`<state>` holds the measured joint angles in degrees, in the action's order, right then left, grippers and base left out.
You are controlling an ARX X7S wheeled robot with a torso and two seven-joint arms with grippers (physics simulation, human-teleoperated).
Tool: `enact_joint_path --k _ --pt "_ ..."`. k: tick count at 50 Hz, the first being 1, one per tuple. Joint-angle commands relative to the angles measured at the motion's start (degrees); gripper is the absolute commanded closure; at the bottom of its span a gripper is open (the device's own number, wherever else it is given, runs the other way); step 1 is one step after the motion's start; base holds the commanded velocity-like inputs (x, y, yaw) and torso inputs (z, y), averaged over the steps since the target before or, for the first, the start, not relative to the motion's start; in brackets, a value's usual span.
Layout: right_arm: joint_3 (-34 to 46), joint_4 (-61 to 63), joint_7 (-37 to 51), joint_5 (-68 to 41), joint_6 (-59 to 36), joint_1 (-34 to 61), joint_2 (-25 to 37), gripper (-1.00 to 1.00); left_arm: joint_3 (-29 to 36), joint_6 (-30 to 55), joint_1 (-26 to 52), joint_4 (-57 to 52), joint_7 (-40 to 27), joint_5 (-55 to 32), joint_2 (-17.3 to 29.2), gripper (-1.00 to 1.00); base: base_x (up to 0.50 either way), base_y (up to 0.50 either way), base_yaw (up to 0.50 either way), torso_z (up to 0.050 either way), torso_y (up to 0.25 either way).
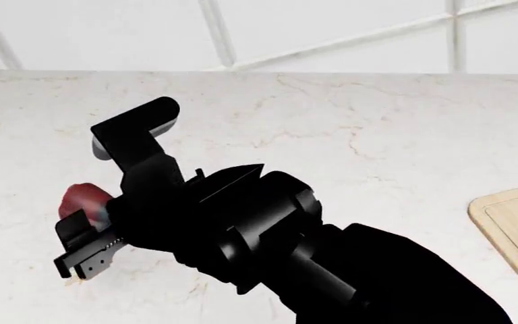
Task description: Place the avocado, onion, tomato and bell pepper on the cutting board.
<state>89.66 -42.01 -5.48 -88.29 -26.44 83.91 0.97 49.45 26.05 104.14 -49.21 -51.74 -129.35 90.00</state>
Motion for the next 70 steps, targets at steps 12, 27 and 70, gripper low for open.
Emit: enact_joint_path --k 12,27,70 --pt "-1.09 14.22 4.85 2.32 -2.91 5.78 5.95 1.0 -1.73 -1.57 -1.24 0.21 2.7 2.51 -0.01 -1.0 0.0 0.0 0.0 0.0 0.0" --pt "-10.11 59.73 31.03 -8.92 -4.05 13.23 34.73 1.0 -0.26 -4.08 -3.69 -0.23 4.53 5.42 -0.01 -1.0 0.0 0.0 0.0 0.0 0.0" --pt "-24.51 98.97 62.11 -32.94 1.89 25.29 69.55 1.0 -1.56 -4.54 -5.03 -0.33 5.48 5.85 -0.01 -1.0 0.0 0.0 0.0 0.0 0.0"
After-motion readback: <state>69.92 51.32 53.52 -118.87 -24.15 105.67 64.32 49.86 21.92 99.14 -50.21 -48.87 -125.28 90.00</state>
